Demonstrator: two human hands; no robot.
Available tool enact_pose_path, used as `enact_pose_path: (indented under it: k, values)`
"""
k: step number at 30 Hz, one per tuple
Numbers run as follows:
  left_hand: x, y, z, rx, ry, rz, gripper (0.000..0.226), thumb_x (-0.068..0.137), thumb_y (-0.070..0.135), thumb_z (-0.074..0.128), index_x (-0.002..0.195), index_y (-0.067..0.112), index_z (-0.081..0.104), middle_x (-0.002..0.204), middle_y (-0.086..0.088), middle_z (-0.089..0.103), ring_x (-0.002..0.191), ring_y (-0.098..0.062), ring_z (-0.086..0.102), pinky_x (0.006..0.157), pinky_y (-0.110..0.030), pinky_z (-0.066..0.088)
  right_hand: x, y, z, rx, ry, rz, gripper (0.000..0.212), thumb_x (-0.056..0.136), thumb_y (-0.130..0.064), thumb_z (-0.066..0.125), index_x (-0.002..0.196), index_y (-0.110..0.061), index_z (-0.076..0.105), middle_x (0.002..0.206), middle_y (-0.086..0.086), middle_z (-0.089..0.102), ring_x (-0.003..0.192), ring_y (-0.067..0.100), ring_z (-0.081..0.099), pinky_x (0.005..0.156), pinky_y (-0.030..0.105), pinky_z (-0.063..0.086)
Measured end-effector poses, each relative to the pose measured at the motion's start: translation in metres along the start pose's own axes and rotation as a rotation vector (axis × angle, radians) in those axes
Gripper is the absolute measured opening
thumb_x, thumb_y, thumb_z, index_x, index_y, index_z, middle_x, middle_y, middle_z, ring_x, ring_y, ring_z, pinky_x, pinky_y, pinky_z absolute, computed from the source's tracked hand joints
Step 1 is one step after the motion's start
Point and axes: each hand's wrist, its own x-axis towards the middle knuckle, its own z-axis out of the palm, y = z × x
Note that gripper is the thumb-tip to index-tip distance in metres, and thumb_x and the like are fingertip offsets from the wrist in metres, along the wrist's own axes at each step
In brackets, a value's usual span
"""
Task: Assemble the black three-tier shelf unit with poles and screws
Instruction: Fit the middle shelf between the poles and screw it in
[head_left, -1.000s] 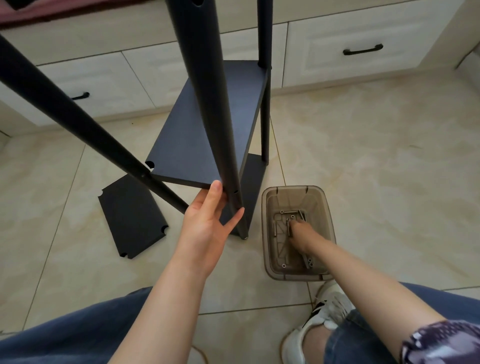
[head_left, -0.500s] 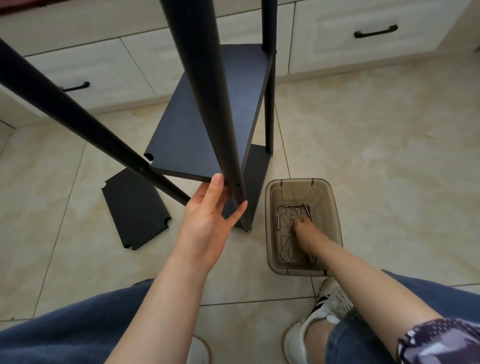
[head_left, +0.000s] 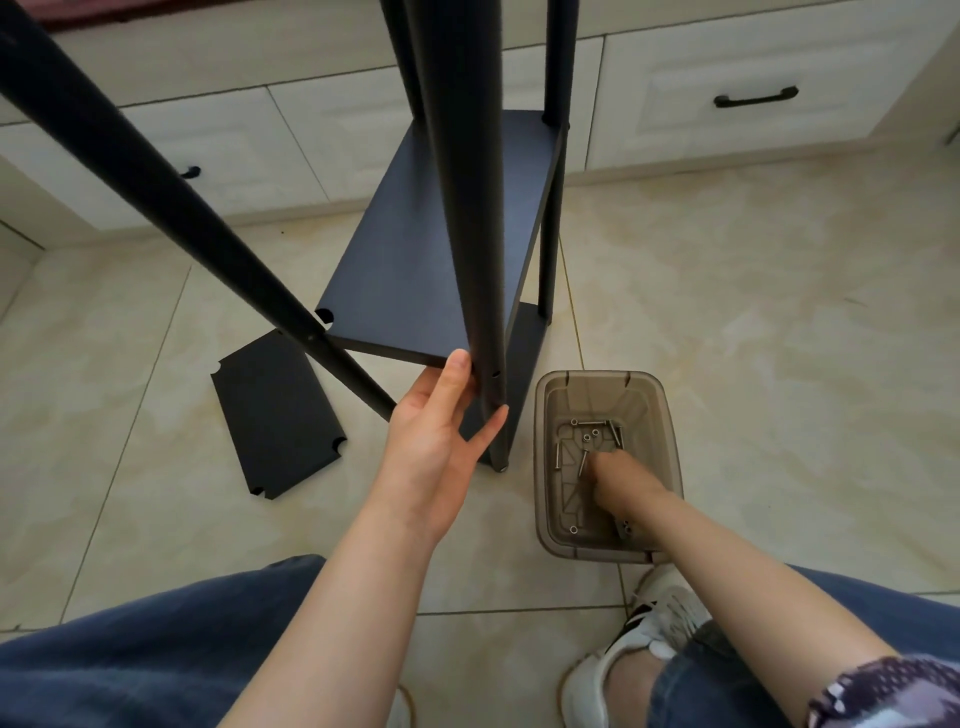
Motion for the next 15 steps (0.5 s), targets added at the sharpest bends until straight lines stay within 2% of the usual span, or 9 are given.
enact_pose_path:
  k: [3, 7, 9, 11, 13, 15]
  values:
    - [-0.002, 0.001, 0.002, -0.013, 0.018, -0.018, 0.052, 0.083, 0.038, 0.065, 0.130, 0.015, 0.064, 0.118, -0.003, 0.074, 0.119, -0.016, 0.066, 0.100, -0.045, 0.054, -0.013, -0.003, -0.011, 0.078, 0.073, -0.013, 0.027, 0.091, -0.008, 0.050, 0.117, -0.012, 0.059, 0.113, 0.013, 0.066, 0.101, 0.031, 0.064, 0.075, 0.033, 0.051]
    - [-0.001, 0.000, 0.002, -0.013, 0.028, -0.032, 0.041, 0.094, 0.034, 0.063, 0.131, 0.017, 0.064, 0.124, -0.004, 0.072, 0.122, -0.017, 0.064, 0.102, -0.046, 0.052, -0.031, -0.009, -0.022, 0.307, 0.177, 0.046, 0.018, 0.094, -0.012, 0.053, 0.103, -0.016, 0.068, 0.102, 0.008, 0.070, 0.088, 0.025, 0.065, 0.074, 0.031, 0.052]
    - [-0.001, 0.000, 0.002, -0.015, 0.019, -0.037, 0.037, 0.099, 0.033, 0.061, 0.133, 0.018, 0.063, 0.125, -0.003, 0.072, 0.124, -0.017, 0.063, 0.104, -0.046, 0.051, -0.042, -0.017, -0.030, 0.550, 0.286, 0.117, 0.016, 0.095, -0.015, 0.056, 0.100, -0.014, 0.071, 0.100, 0.008, 0.071, 0.091, 0.024, 0.064, 0.079, 0.031, 0.051]
    - [-0.001, -0.001, 0.002, -0.026, 0.008, -0.043, 0.037, 0.099, 0.032, 0.060, 0.133, 0.018, 0.063, 0.125, -0.002, 0.072, 0.124, -0.017, 0.062, 0.104, -0.047, 0.050, -0.060, -0.033, -0.039, 0.874, 0.406, 0.167, 0.013, 0.095, -0.015, 0.059, 0.100, -0.012, 0.072, 0.097, 0.008, 0.071, 0.093, 0.026, 0.065, 0.085, 0.038, 0.054]
    - [-0.002, -0.001, 0.002, -0.043, 0.006, -0.044, 0.036, 0.099, 0.032, 0.060, 0.132, 0.017, 0.063, 0.123, -0.003, 0.073, 0.123, -0.018, 0.063, 0.104, -0.047, 0.051, -0.082, -0.054, -0.048, 1.168, 0.512, 0.156, 0.009, 0.096, -0.015, 0.061, 0.094, -0.016, 0.069, 0.090, 0.007, 0.072, 0.091, 0.028, 0.068, 0.086, 0.044, 0.058]
    - [-0.002, -0.001, 0.003, -0.055, 0.011, -0.038, 0.035, 0.099, 0.031, 0.061, 0.131, 0.016, 0.063, 0.122, -0.004, 0.073, 0.122, -0.017, 0.064, 0.104, -0.047, 0.051, -0.105, -0.075, -0.058, 1.342, 0.604, 0.094, 0.010, 0.096, -0.014, 0.061, 0.092, -0.019, 0.068, 0.086, 0.006, 0.073, 0.087, 0.023, 0.070, 0.083, 0.039, 0.058]
